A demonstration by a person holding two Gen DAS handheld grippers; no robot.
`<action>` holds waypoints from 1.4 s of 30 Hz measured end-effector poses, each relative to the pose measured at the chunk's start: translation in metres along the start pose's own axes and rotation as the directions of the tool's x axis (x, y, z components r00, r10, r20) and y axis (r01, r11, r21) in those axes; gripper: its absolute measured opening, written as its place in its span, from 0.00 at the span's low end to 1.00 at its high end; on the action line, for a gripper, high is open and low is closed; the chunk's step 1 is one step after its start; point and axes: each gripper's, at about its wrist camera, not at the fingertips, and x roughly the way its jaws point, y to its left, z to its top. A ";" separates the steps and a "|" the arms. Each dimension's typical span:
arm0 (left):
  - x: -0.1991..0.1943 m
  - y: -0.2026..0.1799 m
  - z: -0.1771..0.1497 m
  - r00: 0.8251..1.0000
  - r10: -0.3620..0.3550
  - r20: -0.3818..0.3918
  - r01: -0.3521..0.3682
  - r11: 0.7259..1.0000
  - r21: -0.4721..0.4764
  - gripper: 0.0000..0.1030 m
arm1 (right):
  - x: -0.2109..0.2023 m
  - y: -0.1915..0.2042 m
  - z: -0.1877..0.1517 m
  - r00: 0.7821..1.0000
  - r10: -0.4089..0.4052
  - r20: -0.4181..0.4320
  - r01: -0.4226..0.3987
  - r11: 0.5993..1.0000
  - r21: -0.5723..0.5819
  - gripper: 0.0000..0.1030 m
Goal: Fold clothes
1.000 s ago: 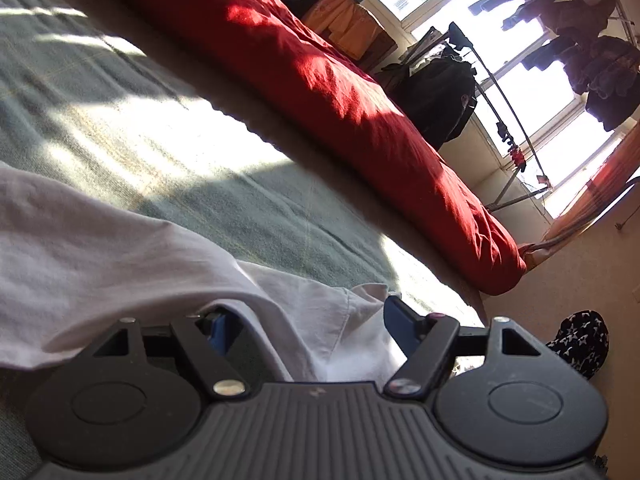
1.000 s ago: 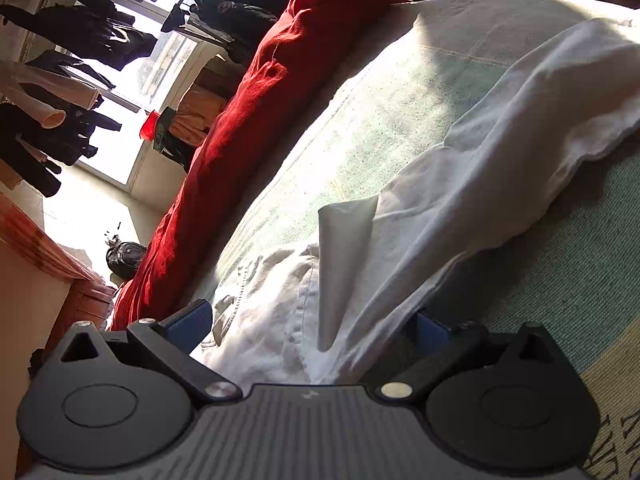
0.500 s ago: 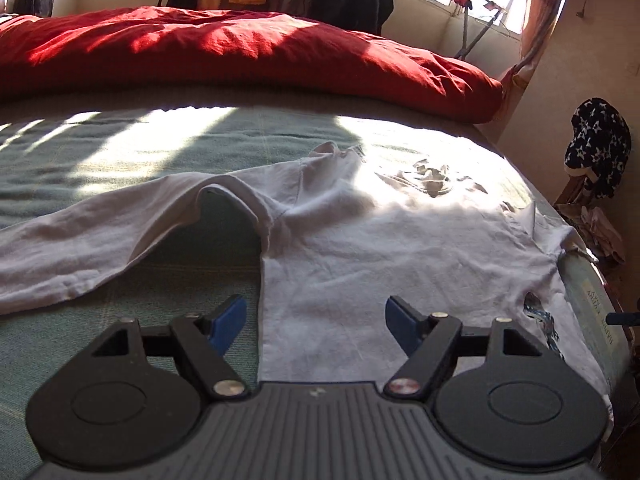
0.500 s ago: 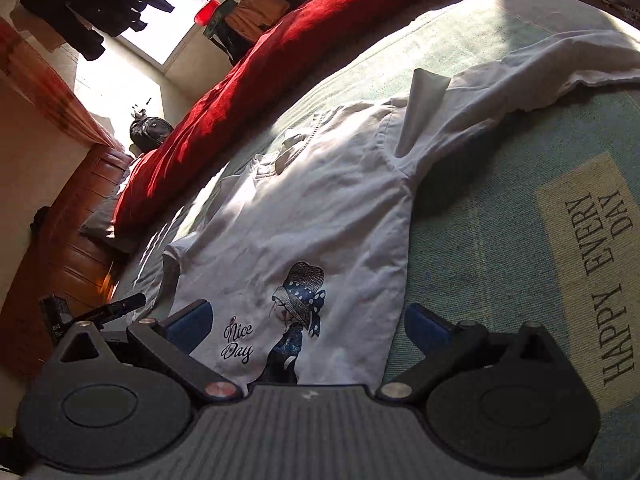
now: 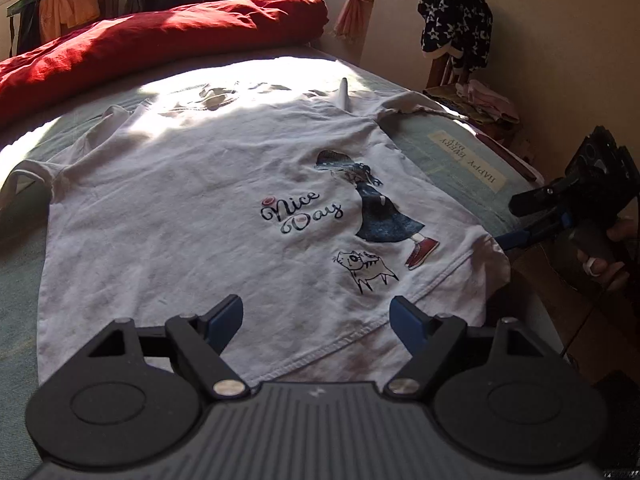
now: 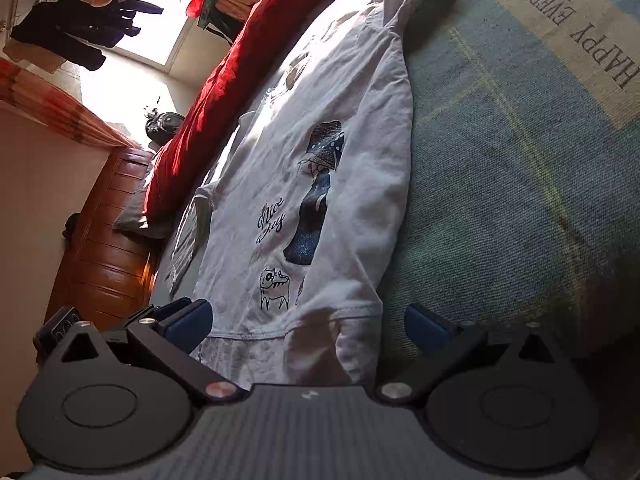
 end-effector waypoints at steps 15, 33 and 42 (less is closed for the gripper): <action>0.007 -0.020 -0.003 1.000 0.018 -0.015 -0.018 1.000 -0.003 0.80 | -0.047 0.037 0.023 0.972 0.206 0.114 -0.194 0.975 -0.109 1.00; 0.028 0.037 -0.033 0.990 0.119 -0.082 -0.128 0.985 -0.119 0.81 | -0.004 0.001 -0.004 0.989 -0.143 0.040 0.145 0.987 -0.062 1.00; 0.036 -0.003 -0.001 1.000 0.017 -0.012 -0.017 0.999 -0.044 0.81 | -0.017 -0.012 -0.008 0.996 0.008 0.087 -0.008 1.000 -0.004 1.00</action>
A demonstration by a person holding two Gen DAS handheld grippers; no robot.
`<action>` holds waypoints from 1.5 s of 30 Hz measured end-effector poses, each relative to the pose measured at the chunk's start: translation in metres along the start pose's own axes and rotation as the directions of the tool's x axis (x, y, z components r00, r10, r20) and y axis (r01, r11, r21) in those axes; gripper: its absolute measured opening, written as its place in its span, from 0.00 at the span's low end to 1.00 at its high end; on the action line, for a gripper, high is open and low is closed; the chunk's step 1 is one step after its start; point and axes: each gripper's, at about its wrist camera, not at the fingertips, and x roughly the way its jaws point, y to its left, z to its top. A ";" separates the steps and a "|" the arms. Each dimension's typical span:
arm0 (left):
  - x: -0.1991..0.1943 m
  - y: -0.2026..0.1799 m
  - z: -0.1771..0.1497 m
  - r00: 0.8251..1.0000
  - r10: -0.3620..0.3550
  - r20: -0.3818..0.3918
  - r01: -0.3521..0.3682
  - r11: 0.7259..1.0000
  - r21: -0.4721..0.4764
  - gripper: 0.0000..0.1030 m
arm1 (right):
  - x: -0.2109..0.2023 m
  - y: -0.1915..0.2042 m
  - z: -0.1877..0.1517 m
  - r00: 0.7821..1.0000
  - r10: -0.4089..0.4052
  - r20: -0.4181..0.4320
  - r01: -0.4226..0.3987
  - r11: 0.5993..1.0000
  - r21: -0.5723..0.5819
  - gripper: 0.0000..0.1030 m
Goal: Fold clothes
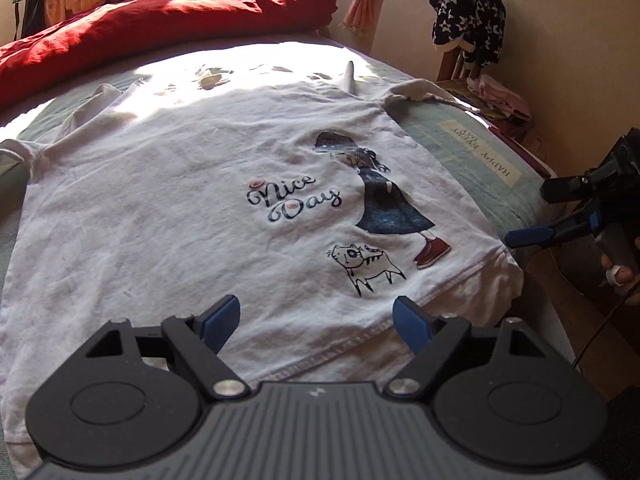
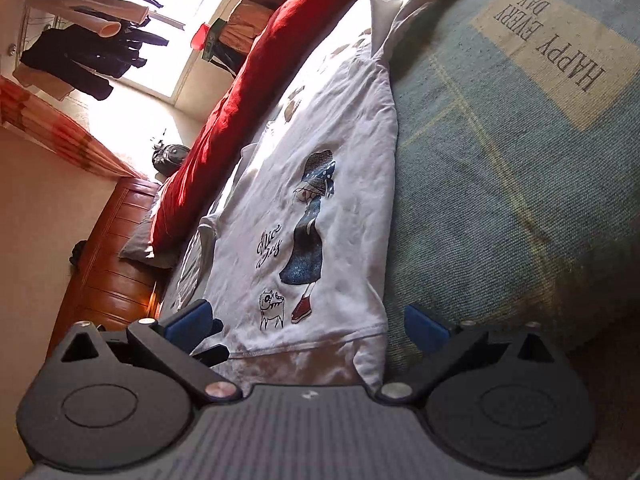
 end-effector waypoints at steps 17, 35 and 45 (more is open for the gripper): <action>0.007 -0.012 0.018 1.000 0.001 -0.012 -0.001 0.999 -0.043 0.81 | 0.007 0.026 0.049 0.921 0.389 0.036 -0.389 0.921 0.005 1.00; 0.016 -0.018 0.011 0.999 0.009 -0.042 -0.010 1.000 -0.019 0.81 | -0.018 -0.027 0.009 0.990 0.122 0.066 -0.127 0.989 0.077 1.00; 0.014 -0.040 0.035 0.990 -0.137 0.022 0.137 0.991 -0.003 0.81 | -0.018 -0.045 -0.012 0.993 0.114 0.037 -0.119 0.981 0.151 1.00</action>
